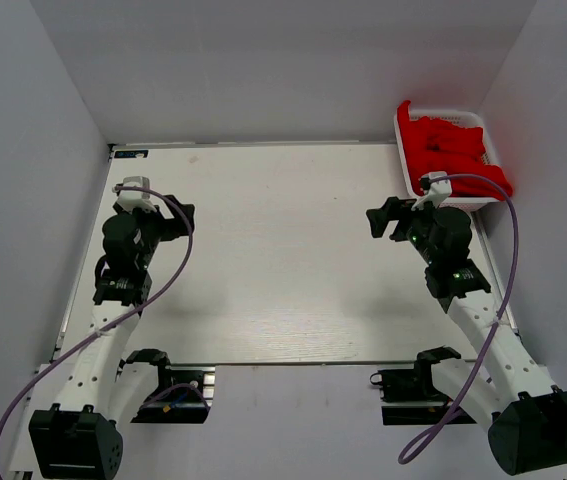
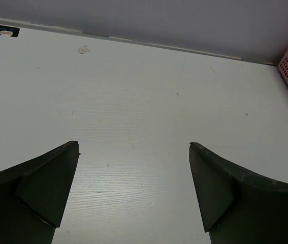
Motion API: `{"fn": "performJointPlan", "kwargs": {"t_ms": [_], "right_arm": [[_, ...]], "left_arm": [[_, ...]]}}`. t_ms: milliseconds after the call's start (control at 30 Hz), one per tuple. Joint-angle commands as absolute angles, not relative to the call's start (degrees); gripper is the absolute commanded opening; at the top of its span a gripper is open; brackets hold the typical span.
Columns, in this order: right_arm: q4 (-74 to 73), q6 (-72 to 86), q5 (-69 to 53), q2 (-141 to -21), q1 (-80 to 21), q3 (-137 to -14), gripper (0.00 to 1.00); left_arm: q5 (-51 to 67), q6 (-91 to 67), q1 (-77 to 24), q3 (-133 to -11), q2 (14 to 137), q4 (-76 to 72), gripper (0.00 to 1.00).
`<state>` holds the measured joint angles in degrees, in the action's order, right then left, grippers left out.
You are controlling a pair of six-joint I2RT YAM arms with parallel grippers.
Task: Fold and stack the t-shirts
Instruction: Grab crumpled tshirt from bin with the right arm
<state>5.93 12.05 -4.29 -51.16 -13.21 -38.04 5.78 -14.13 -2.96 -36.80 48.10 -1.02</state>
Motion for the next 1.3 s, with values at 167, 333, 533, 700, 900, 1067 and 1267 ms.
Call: {"fn": "performJointPlan", "kwargs": {"t_ms": [167,333,533,700,900,1067,1267], "right_arm": [[7.6,11.5,-3.3,-51.7,-13.4,-41.3,0.9],[7.5,11.3,-4.4,-52.5,-13.4,-41.8,0.9],[8.6,11.2,-4.0,-54.7,-13.3,-42.4,0.9],[2.0,9.5,4.5,-65.8,-12.9,-53.8,0.9],[-19.6,11.4,19.1,-87.7,-9.1,-82.6,0.9],[-34.3,10.3,19.2,-104.8,-4.2,-107.4,0.85],[-39.6,8.5,15.8,-119.2,-1.2,-120.3,0.83]], "left_arm": [[2.7,-15.6,-3.1,-40.7,47.5,1.8,1.0],[1.7,-15.6,-3.1,-40.7,47.5,2.4,1.0],[1.1,-16.2,-3.1,-41.3,49.0,3.1,1.0],[1.1,-16.7,-3.1,-41.8,49.7,4.0,1.0],[1.7,-16.7,-3.1,-41.8,50.2,3.5,1.0],[2.9,-16.7,-2.6,-43.0,53.9,2.9,1.0],[4.5,-16.2,-2.5,-45.0,59.0,3.5,1.0]]}}
